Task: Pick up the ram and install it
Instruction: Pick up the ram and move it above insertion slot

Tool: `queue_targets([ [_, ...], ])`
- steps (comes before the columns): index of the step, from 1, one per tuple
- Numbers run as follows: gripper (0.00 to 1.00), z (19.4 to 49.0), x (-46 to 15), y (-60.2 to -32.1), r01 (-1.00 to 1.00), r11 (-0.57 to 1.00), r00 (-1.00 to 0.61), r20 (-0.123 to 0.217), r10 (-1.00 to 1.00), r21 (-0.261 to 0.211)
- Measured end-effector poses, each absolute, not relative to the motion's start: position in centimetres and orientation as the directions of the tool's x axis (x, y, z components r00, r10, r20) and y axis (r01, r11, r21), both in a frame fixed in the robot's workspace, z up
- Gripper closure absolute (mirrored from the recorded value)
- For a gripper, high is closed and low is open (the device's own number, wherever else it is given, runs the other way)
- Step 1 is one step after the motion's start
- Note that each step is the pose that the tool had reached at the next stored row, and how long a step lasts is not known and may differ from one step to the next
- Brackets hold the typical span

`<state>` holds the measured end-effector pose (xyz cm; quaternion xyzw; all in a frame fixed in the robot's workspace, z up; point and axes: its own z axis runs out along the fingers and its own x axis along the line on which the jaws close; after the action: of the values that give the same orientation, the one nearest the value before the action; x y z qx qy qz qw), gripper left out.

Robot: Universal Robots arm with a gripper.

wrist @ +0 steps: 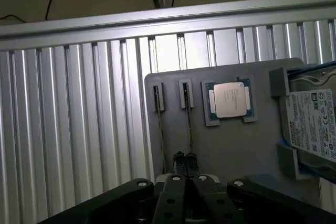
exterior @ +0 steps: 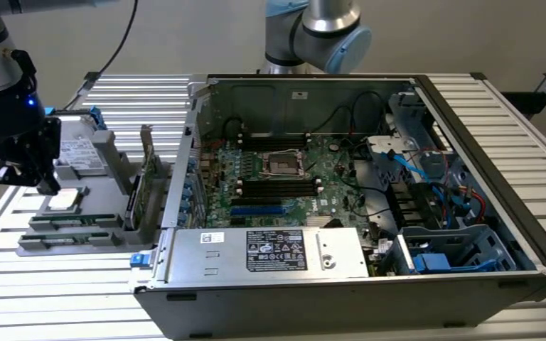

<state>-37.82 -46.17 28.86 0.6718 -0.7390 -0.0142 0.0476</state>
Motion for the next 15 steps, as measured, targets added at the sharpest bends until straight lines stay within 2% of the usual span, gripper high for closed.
queue_targets([
  [9,0.90,28.51,-38.26,-46.17,-0.996,0.067,-0.063,0.068,-0.996,0.052],
  [15,0.88,28.49,-38.39,-46.17,-0.997,0.063,-0.059,0.068,-0.996,0.050],
])
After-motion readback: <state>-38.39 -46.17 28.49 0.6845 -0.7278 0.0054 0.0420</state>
